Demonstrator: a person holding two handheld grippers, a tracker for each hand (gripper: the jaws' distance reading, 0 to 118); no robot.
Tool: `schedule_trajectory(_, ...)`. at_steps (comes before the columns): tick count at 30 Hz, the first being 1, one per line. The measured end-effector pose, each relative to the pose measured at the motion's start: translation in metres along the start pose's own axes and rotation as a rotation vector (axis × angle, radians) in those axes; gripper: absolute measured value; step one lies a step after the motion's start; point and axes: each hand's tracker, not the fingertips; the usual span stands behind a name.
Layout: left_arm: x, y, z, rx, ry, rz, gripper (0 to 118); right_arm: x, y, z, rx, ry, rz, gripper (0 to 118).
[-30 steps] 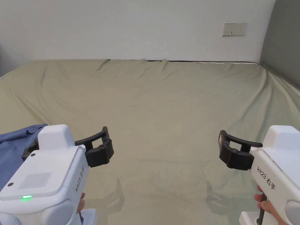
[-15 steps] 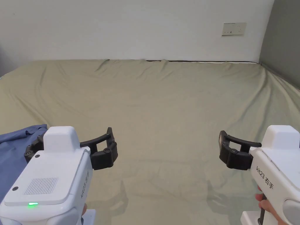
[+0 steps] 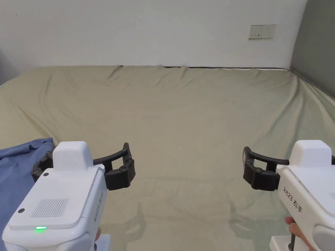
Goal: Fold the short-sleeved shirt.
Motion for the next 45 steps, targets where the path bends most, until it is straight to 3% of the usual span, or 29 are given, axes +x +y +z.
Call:
schedule_trajectory(7,0.002,0.001,0.004,-0.008,-0.028,0.000,115,0.001,0.000,0.001,0.002,-0.020,-0.007,118)
schedule_trajectory(8,0.002,0.004,0.007,0.011,-0.054,0.015,105,0.001,0.001,0.002,0.014,-0.025,-0.003,117)
schedule_trajectory(9,0.003,0.006,0.009,0.022,-0.070,0.011,87,0.002,0.002,0.002,0.013,-0.021,-0.018,114)
schedule_trajectory(10,0.005,0.008,0.010,0.028,-0.068,-0.005,58,0.002,0.004,0.004,0.028,-0.021,-0.013,105)
schedule_trajectory(11,0.009,0.010,0.010,0.043,-0.041,-0.060,17,0.001,0.005,0.005,0.051,-0.028,0.010,70)
schedule_trajectory(12,0.012,0.009,0.012,0.062,0.001,-0.093,3,-0.002,0.007,0.004,0.069,-0.062,0.076,28)
schedule_trajectory(13,0.013,0.008,0.014,0.079,0.007,-0.096,2,-0.002,0.007,0.002,0.052,-0.095,0.079,2)
schedule_trajectory(14,0.012,0.008,0.015,0.073,-0.027,-0.091,2,-0.002,0.007,0.004,0.090,-0.133,0.088,3)
schedule_trajectory(16,0.013,0.008,0.013,0.053,-0.062,-0.102,0,0.005,0.005,0.002,0.014,-0.083,0.001,2)
schedule_trajectory(21,0.010,0.010,0.010,0.024,-0.053,-0.070,0,0.004,0.006,0.000,0.017,-0.074,0.011,2)
schedule_trajectory(26,-0.008,0.009,0.009,0.011,0.053,-0.067,0,-0.012,0.011,-0.002,0.049,-0.021,0.048,2)
schedule_trajectory(29,-0.030,0.008,0.018,0.004,0.098,-0.052,0,-0.035,0.014,-0.012,0.051,0.048,0.033,2)
schedule_trajectory(36,-0.097,0.005,0.048,-0.010,0.294,-0.053,0,-0.122,0.026,-0.018,0.036,0.330,-0.030,2)
schedule_trajectory(39,-0.129,0.007,0.060,-0.031,0.387,-0.027,0,-0.156,0.034,-0.010,0.079,0.401,0.012,2)
schedule_trajectory(41,-0.150,0.011,0.072,-0.028,0.460,0.005,0,-0.170,0.039,-0.007,0.061,0.442,-0.022,2)
schedule_trajectory(45,-0.185,0.019,0.090,-0.007,0.574,0.038,0,-0.196,0.040,0.001,0.078,0.510,0.012,2)
